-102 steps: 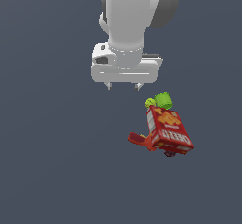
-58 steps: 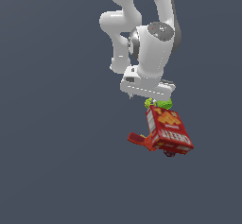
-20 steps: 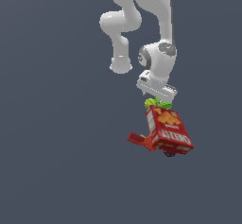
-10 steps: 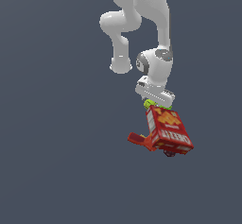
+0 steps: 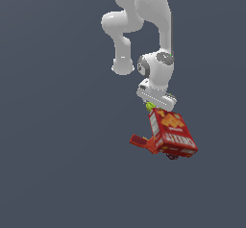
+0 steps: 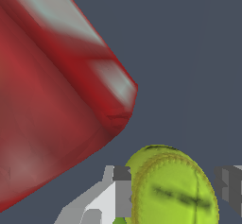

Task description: Pick up a designated object from a clutter of objects.

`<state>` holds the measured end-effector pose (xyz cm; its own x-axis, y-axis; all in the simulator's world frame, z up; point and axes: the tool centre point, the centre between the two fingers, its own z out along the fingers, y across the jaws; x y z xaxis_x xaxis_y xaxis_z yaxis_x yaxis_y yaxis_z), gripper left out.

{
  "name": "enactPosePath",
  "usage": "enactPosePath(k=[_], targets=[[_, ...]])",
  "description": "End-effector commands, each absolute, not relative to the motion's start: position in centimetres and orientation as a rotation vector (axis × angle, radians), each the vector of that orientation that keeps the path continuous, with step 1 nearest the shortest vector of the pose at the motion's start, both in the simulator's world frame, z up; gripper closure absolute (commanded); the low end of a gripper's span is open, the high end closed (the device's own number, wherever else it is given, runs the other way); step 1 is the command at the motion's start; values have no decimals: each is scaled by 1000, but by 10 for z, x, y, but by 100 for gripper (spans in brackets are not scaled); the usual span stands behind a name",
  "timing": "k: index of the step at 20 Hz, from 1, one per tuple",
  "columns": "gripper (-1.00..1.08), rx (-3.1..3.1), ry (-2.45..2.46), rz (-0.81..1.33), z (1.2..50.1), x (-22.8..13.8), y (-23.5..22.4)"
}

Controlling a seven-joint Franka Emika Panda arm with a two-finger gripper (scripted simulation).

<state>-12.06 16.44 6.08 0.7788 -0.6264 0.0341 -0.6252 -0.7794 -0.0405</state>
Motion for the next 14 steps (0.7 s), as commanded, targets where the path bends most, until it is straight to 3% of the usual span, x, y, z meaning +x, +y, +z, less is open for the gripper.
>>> enactPosePath(k=[1, 6, 7, 14], targets=[[108, -2983, 987, 0, 41, -146, 175], [108, -2983, 987, 0, 41, -146, 175], [108, -2944, 1026, -66, 59, -123, 166], [108, -2945, 1025, -64, 69, -121, 158]])
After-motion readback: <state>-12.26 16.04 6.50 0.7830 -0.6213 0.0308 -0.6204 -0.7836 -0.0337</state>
